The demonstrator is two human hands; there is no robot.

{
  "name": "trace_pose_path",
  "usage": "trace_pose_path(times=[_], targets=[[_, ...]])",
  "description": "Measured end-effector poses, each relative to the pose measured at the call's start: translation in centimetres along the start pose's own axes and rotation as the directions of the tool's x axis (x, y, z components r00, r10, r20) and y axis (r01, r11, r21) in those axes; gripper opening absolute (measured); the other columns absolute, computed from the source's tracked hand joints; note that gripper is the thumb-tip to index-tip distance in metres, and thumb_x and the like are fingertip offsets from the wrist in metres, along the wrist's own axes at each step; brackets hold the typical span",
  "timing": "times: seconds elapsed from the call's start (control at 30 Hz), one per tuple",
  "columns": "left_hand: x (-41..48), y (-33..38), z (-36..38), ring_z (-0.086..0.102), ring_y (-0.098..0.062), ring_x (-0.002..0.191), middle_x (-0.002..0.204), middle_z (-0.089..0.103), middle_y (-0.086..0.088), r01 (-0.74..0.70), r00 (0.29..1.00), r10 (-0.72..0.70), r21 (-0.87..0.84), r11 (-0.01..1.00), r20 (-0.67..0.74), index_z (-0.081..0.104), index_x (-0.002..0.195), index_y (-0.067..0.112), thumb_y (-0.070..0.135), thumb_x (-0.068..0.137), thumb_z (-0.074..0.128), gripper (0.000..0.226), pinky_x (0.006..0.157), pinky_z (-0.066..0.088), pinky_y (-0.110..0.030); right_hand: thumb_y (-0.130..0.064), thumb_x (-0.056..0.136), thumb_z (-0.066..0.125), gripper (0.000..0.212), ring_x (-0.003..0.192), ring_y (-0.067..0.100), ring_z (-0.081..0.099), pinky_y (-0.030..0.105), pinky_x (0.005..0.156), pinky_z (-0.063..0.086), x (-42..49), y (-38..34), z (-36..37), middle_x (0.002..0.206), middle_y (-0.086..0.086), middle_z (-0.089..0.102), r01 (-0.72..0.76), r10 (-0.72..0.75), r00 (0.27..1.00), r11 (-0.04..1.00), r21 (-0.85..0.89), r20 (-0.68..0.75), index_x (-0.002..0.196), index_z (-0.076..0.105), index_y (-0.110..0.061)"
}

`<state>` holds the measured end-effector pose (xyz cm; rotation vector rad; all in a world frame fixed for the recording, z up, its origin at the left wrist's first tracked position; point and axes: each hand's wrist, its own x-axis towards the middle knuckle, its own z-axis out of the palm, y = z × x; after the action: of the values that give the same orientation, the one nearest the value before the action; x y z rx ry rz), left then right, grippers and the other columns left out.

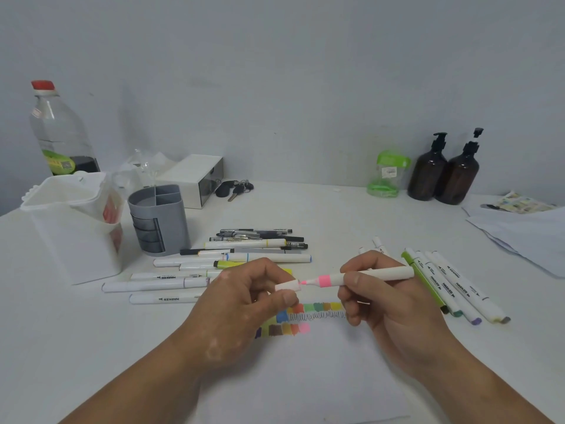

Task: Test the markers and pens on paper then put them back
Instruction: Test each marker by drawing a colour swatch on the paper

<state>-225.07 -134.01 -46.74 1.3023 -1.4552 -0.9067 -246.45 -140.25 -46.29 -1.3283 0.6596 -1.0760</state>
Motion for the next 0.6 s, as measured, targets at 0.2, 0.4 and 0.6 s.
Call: trace_pose_path(times=[0.2,0.4,0.6], targets=[[0.03,0.01,0.02,0.054,-0.028,0.063,0.062,0.067,0.012,-0.016,0.999,0.016,0.02,1.0,-0.039,0.071,0.088,0.035,0.021,0.088,0.075,0.015,0.058,0.052,-0.031,-0.016,0.077,0.07,0.004,0.053,0.021,0.055,0.027,0.048,0.046,-0.05,0.01,0.01,0.066,0.014,0.066,0.002,-0.003,1.0,0.999,-0.04,-0.012,0.074,0.074,-0.017],[-0.26,0.56,0.64,0.047,-0.007,0.048,0.054,0.055,0.011,-0.012,1.0,0.011,-0.095,0.995,-0.014,0.075,0.078,0.021,0.005,0.084,0.077,0.018,0.05,0.051,-0.012,-0.034,0.068,0.078,0.022,0.056,0.019,0.059,0.025,0.052,0.049,-0.19,0.21,0.26,0.072,0.015,0.071,-0.011,0.017,0.998,0.995,-0.095,0.06,0.081,0.076,-0.016],[-0.48,0.72,0.7,0.056,-0.011,0.054,0.065,0.068,-0.003,-0.005,1.0,0.003,-0.083,0.997,-0.031,0.078,0.083,0.028,0.012,0.082,0.079,0.017,0.052,0.053,-0.018,-0.033,0.068,0.081,0.023,0.056,0.019,0.061,0.025,0.053,0.05,-0.29,0.24,0.22,0.073,0.016,0.072,-0.044,0.047,0.996,0.998,-0.037,0.07,0.081,0.078,-0.015]])
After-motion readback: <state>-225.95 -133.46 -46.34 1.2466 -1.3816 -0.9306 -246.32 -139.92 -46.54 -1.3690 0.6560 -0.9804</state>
